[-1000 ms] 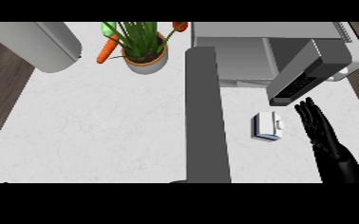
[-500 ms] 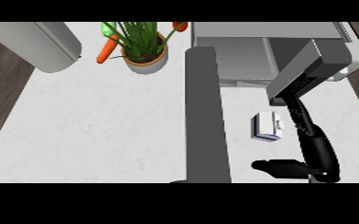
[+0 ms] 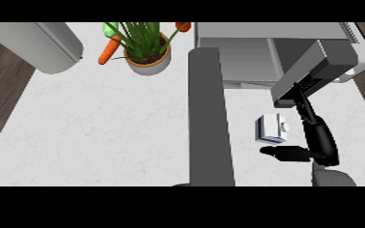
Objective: Pick up the milk, place it into the microwave and close the microwave
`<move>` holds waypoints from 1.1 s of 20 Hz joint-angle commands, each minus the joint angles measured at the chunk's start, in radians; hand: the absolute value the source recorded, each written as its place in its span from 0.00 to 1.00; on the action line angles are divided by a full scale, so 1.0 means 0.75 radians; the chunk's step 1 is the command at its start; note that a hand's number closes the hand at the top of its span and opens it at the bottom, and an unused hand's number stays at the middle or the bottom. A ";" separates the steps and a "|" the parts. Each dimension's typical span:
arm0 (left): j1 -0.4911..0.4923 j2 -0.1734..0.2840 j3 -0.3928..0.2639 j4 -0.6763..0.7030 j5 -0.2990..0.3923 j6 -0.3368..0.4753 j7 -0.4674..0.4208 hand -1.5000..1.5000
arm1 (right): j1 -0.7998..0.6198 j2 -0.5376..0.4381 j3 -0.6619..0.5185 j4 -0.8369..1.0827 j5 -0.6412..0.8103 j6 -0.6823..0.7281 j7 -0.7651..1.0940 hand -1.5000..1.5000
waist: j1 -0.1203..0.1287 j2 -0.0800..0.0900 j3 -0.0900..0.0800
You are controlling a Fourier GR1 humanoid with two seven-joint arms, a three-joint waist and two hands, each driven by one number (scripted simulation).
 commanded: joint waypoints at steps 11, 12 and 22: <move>-0.018 -0.030 0.070 0.042 0.021 -0.059 -0.030 0.00 | -0.094 -0.033 0.024 0.481 0.084 -0.041 -0.293 0.00 | -0.005 0.000 0.000; -0.015 -0.030 0.046 0.110 -0.019 -0.074 -0.071 0.00 | -0.118 -0.047 0.030 0.541 0.100 -0.036 -0.330 0.00 | -0.002 0.000 0.000; 0.079 -0.019 0.115 -0.032 0.072 -0.146 -0.029 0.00 | -0.299 -0.090 -0.051 1.028 0.203 -0.349 -0.624 1.00 | 0.017 0.007 0.003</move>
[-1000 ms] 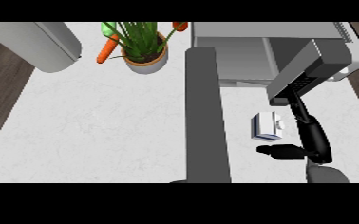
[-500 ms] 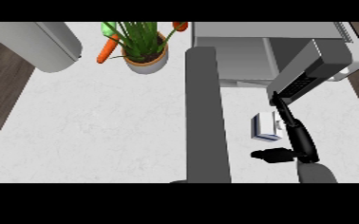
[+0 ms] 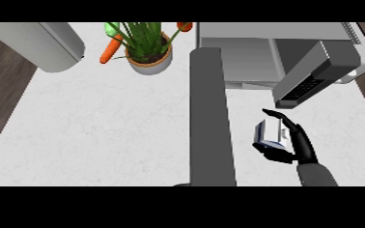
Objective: Pick up the milk, place it into the microwave and close the microwave
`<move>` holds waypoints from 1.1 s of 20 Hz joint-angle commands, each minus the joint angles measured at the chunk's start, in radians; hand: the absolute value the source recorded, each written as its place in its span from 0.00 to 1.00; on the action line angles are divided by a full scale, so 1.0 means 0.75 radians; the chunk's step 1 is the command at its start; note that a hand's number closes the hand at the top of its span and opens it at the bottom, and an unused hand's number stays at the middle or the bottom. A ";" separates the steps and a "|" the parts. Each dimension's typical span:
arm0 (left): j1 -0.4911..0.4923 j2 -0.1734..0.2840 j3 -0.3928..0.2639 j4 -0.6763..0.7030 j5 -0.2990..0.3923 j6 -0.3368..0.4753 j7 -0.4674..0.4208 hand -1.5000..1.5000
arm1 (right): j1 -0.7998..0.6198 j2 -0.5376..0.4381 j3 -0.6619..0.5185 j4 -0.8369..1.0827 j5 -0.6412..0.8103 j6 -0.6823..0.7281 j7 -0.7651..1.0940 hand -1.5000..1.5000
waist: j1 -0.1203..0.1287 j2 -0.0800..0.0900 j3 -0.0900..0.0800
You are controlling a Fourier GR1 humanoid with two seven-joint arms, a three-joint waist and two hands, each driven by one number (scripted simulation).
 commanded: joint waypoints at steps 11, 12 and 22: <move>-0.080 0.025 0.051 0.082 0.021 -0.036 -0.005 0.00 | -0.259 -0.031 -0.060 0.489 0.116 -0.332 -0.163 1.00 | 0.022 0.014 0.005; -0.035 0.001 0.025 0.015 0.033 -0.029 0.014 0.00 | -0.266 -0.003 -0.081 0.483 0.104 -0.398 -0.148 1.00 | 0.030 0.016 0.006; -0.046 -0.003 0.007 0.084 0.029 -0.052 -0.017 0.00 | -0.322 0.024 -0.123 0.503 0.056 -0.292 -0.311 1.00 | 0.025 0.014 0.006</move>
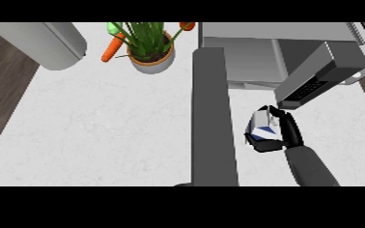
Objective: Pick up the milk, place it into the microwave and close the microwave
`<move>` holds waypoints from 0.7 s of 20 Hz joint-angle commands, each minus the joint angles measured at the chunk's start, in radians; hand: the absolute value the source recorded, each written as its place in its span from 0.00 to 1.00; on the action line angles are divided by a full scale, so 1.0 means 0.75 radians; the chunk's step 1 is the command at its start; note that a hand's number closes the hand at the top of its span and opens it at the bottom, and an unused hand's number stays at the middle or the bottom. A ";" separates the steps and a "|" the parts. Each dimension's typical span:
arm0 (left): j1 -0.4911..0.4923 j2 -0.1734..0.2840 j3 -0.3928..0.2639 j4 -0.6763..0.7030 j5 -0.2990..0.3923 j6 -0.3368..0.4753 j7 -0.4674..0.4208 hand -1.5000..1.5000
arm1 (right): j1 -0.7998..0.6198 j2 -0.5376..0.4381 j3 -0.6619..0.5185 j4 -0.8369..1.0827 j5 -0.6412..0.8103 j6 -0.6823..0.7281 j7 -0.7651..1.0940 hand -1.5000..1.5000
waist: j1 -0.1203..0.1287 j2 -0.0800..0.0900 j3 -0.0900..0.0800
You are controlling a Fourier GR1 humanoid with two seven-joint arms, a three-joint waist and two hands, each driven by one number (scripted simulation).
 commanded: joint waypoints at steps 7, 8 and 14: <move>0.032 -0.011 0.010 -0.023 0.014 0.017 0.010 0.00 | -0.040 0.080 0.082 -0.129 -0.013 0.231 -0.106 1.00 | -0.036 -0.016 0.000; -0.036 0.009 0.084 0.007 0.089 0.006 0.052 0.00 | -0.070 0.096 0.086 -0.146 -0.016 0.212 -0.084 1.00 | -0.039 -0.014 0.000; 0.013 0.021 0.122 -0.008 0.100 -0.026 0.099 0.00 | -0.098 0.200 0.163 -0.441 0.005 0.045 0.212 1.00 | -0.060 -0.023 -0.002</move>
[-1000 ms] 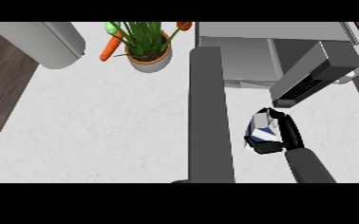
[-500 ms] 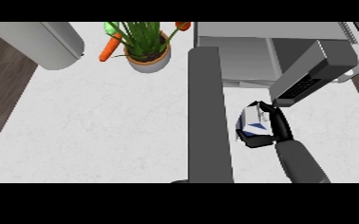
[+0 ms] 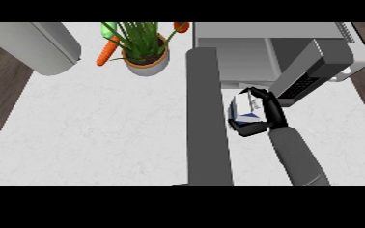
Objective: Pick up the milk, place it into the microwave and close the microwave
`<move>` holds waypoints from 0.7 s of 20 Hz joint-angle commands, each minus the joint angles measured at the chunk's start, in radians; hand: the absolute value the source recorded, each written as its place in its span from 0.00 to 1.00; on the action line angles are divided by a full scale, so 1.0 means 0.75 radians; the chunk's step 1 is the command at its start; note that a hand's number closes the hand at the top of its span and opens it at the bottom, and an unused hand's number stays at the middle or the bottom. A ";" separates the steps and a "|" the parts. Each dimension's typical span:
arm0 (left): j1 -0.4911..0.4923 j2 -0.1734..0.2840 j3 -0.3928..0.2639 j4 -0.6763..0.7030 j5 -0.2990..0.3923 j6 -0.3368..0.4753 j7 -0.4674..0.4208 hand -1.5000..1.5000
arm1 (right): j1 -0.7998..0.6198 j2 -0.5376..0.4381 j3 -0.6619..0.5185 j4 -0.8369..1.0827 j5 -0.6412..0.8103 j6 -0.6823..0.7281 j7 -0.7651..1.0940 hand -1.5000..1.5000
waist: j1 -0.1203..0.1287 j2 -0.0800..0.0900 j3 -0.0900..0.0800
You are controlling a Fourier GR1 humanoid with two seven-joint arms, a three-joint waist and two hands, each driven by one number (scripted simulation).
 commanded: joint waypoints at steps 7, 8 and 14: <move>-0.052 -0.005 0.078 0.029 0.040 -0.043 0.061 0.00 | -0.148 0.042 0.053 -0.227 0.013 -0.055 0.426 1.00 | 0.011 0.006 0.001; -0.104 -0.023 0.054 0.083 -0.004 -0.033 0.052 0.00 | -0.195 0.019 0.051 -0.249 0.003 -0.008 0.500 1.00 | 0.007 0.005 0.000; -0.179 0.017 0.121 0.112 0.038 -0.042 0.098 0.00 | -0.398 -0.029 0.017 0.058 0.062 -0.116 0.477 1.00 | 0.039 0.019 0.002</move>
